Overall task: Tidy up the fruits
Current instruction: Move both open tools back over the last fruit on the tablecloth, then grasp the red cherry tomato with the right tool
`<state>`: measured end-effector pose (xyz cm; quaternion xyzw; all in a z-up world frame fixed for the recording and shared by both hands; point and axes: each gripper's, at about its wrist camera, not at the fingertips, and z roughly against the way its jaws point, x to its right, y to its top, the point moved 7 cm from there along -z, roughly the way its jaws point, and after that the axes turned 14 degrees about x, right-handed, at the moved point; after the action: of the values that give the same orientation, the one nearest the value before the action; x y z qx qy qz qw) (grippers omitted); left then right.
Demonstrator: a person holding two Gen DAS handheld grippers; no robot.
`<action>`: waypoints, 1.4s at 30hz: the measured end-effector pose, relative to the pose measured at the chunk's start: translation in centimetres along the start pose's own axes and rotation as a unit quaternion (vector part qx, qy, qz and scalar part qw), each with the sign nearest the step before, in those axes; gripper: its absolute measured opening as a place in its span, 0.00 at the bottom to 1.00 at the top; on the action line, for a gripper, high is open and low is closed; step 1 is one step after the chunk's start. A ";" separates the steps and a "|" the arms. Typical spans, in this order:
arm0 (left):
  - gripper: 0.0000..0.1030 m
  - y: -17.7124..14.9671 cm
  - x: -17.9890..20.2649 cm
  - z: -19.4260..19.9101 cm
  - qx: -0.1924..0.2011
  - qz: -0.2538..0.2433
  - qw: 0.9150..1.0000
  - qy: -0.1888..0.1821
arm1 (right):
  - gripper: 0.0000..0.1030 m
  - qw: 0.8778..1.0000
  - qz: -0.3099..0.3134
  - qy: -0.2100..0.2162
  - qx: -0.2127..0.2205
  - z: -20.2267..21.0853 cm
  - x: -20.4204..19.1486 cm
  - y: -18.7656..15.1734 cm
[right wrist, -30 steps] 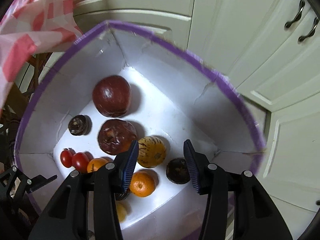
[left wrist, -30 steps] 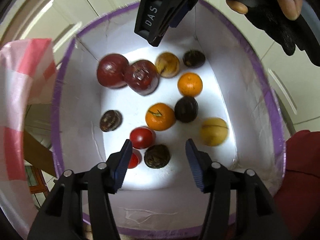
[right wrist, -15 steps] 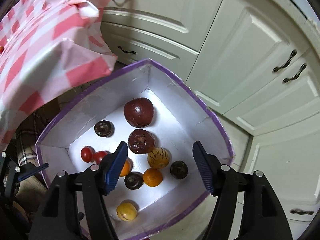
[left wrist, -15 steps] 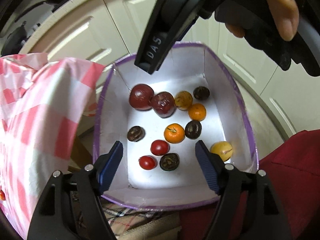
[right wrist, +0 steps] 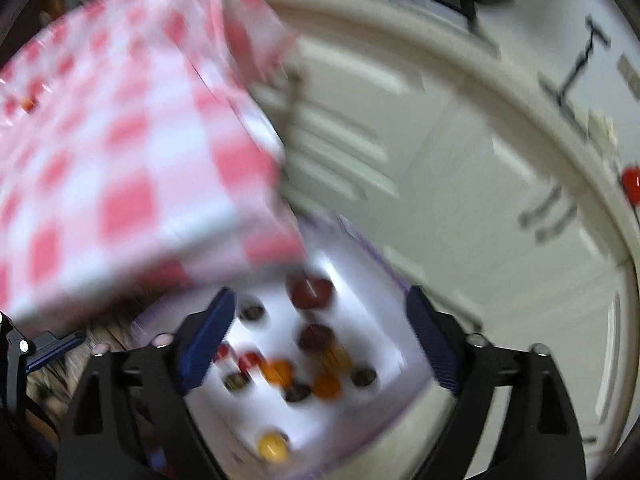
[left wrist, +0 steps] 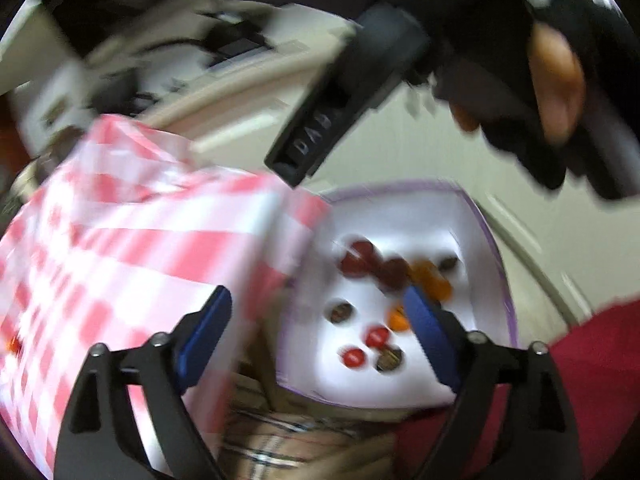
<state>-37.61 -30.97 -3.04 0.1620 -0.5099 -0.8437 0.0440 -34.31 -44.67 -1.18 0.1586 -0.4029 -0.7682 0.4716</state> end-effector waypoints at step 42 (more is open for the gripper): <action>0.98 -23.9 -60.2 17.7 0.071 0.554 0.663 0.499 | 0.84 0.945 0.024 0.316 0.088 -17.4 -49.5 21.3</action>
<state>15.78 9.77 -2.62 0.2495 -0.4655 -0.4176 0.7394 14.28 -15.53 -2.47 0.4238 -0.3031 -0.6286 0.5774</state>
